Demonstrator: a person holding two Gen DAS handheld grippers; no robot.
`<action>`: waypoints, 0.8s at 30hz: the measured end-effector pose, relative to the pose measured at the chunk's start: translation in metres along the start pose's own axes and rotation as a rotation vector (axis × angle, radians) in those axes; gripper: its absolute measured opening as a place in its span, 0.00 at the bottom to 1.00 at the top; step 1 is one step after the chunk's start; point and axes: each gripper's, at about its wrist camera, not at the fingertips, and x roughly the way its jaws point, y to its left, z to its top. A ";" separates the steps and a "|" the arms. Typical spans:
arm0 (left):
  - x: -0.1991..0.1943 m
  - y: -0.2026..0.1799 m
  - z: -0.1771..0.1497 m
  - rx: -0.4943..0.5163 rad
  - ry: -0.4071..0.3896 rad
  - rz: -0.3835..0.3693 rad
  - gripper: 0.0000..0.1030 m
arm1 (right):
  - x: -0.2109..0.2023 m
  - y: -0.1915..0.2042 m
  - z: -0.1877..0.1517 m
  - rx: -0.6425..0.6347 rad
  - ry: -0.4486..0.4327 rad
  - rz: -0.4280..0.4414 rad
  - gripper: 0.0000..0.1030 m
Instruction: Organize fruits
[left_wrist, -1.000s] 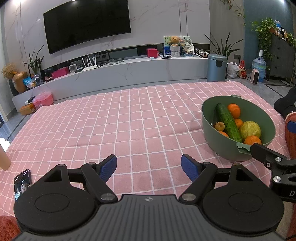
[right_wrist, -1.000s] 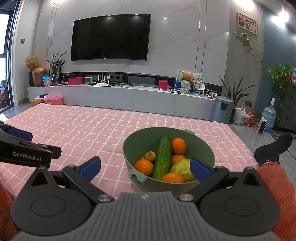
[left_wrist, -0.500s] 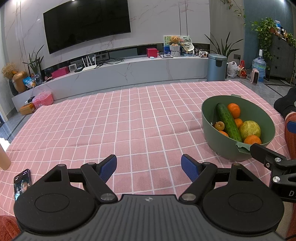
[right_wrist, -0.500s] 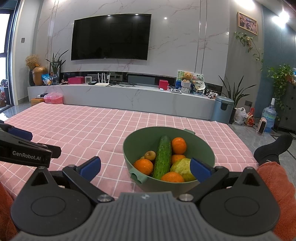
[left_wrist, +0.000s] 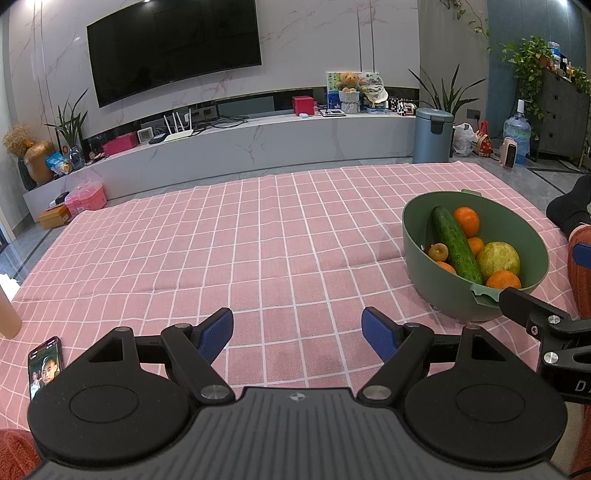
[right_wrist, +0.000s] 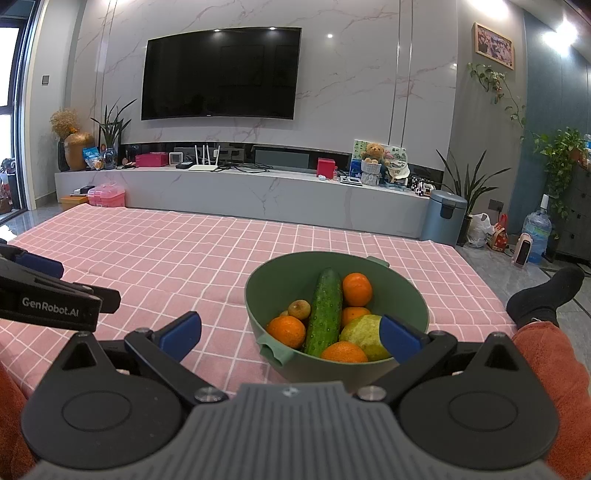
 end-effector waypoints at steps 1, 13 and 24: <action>0.000 0.000 0.000 0.000 0.000 0.000 0.90 | 0.000 -0.001 -0.001 0.000 0.001 0.002 0.96; -0.003 -0.002 0.001 0.002 -0.009 -0.006 0.90 | 0.001 -0.001 -0.003 -0.001 0.005 0.011 0.96; -0.004 -0.002 0.002 -0.010 -0.015 -0.025 0.89 | 0.001 -0.002 -0.002 -0.002 0.012 0.012 0.96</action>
